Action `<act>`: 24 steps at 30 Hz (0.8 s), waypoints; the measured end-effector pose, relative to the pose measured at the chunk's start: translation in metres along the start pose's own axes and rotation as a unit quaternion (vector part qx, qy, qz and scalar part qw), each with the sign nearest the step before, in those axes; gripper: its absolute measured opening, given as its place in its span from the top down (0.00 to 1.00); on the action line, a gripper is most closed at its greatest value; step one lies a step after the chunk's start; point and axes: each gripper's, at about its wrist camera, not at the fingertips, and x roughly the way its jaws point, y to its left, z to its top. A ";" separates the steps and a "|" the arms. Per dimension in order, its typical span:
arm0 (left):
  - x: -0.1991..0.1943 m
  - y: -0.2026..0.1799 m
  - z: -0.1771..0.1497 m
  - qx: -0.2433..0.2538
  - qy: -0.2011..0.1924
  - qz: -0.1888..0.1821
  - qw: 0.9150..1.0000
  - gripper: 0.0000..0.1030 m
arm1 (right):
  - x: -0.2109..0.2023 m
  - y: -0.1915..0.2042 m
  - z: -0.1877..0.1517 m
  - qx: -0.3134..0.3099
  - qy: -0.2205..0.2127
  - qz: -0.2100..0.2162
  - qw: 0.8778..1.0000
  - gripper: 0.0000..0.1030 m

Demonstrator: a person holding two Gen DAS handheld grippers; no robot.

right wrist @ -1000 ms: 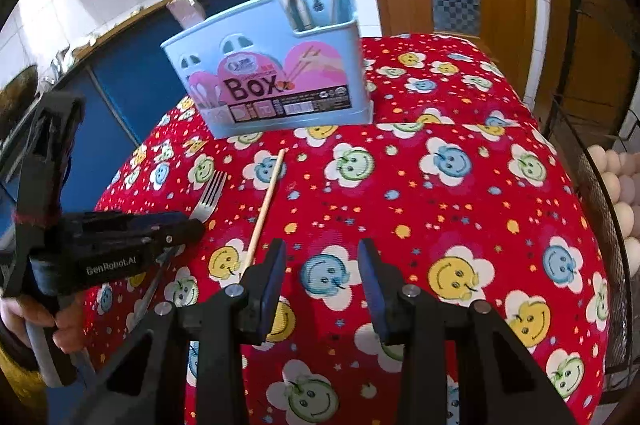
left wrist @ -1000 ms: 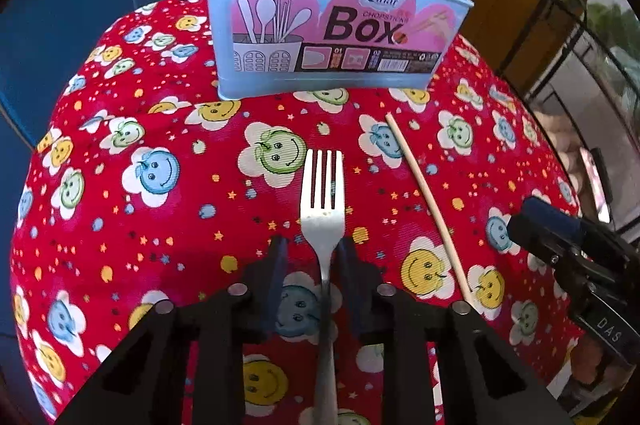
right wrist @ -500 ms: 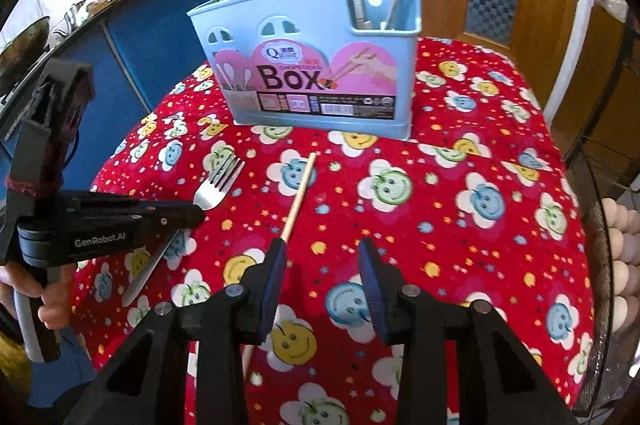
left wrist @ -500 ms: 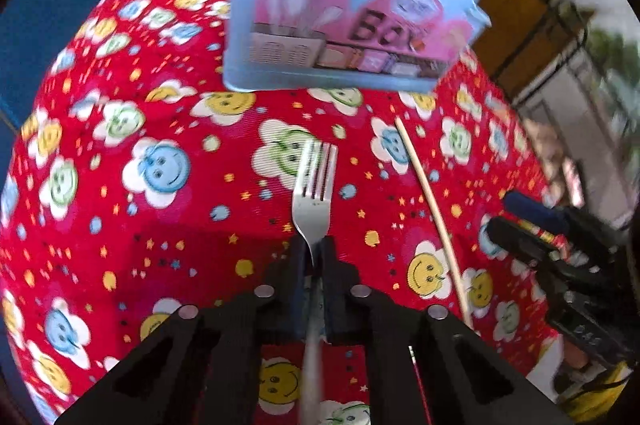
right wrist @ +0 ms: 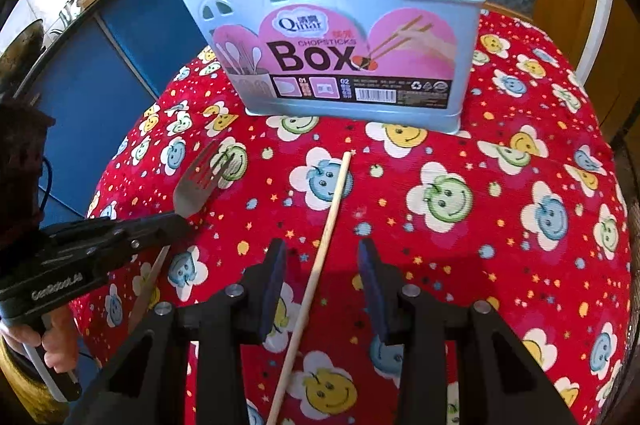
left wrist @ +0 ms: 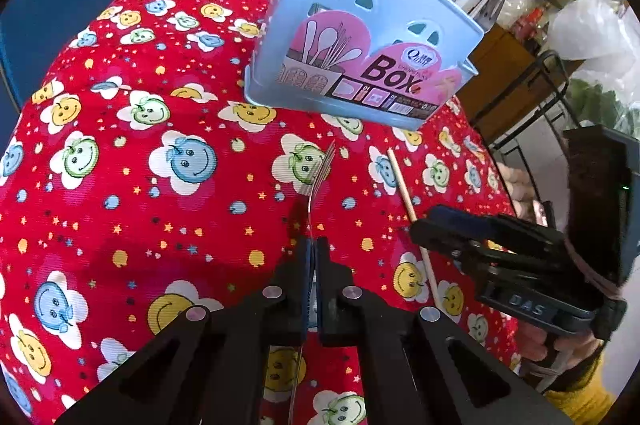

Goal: Organize utensils
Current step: 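Grasp the wooden chopstick with the right tool while the left tool lifts the metal fork, then carry the metal fork and the chopstick over the blue holder with both tools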

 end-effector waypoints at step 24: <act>-0.067 -0.020 -0.001 0.032 -0.147 -0.014 0.988 0.99 | -0.010 0.008 0.014 -0.004 -0.031 -0.029 0.999 0.94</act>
